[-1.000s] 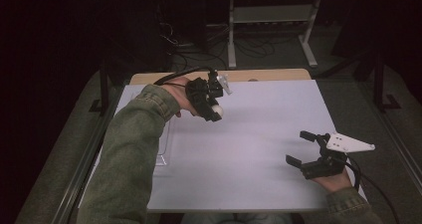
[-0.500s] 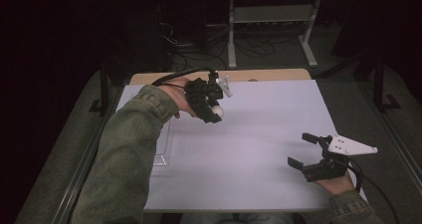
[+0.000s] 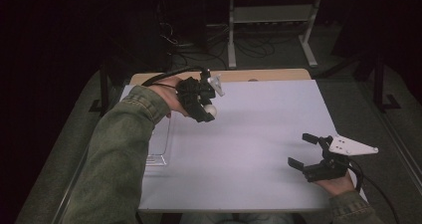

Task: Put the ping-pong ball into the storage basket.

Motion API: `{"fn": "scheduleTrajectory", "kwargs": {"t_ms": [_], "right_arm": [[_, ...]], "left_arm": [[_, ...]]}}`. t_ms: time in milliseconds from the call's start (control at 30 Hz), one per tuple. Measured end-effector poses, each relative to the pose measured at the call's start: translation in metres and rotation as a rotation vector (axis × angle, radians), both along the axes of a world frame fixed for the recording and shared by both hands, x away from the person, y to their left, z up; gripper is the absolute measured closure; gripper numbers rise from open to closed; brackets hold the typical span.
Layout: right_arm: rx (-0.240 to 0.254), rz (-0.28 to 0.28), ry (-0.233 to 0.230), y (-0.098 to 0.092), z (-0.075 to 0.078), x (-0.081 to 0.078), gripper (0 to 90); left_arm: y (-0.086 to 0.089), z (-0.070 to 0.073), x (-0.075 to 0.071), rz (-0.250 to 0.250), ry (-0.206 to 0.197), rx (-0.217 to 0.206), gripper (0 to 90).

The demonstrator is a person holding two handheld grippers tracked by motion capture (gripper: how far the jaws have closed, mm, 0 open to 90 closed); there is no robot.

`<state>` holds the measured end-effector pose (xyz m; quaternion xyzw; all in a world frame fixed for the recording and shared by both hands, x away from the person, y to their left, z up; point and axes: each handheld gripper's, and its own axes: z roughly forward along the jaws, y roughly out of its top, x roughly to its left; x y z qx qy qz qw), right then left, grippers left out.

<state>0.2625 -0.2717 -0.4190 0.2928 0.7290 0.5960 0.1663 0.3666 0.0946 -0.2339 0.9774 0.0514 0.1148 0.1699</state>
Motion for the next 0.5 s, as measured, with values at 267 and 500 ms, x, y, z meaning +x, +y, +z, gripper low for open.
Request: {"fn": "scheduleTrajectory", "kwargs": {"t_ms": [267,500], "right_arm": [[-0.004,0.004,0.0,0.001,0.0,0.0,0.0],[-0.006,0.004,0.002,0.002,0.0,0.0,0.0]], "left_arm": [[0.008,0.0,-0.003,0.011,-0.008,0.001,51.0],[0.018,0.0,-0.005,0.029,-0.005,-0.001,51.0]]}}
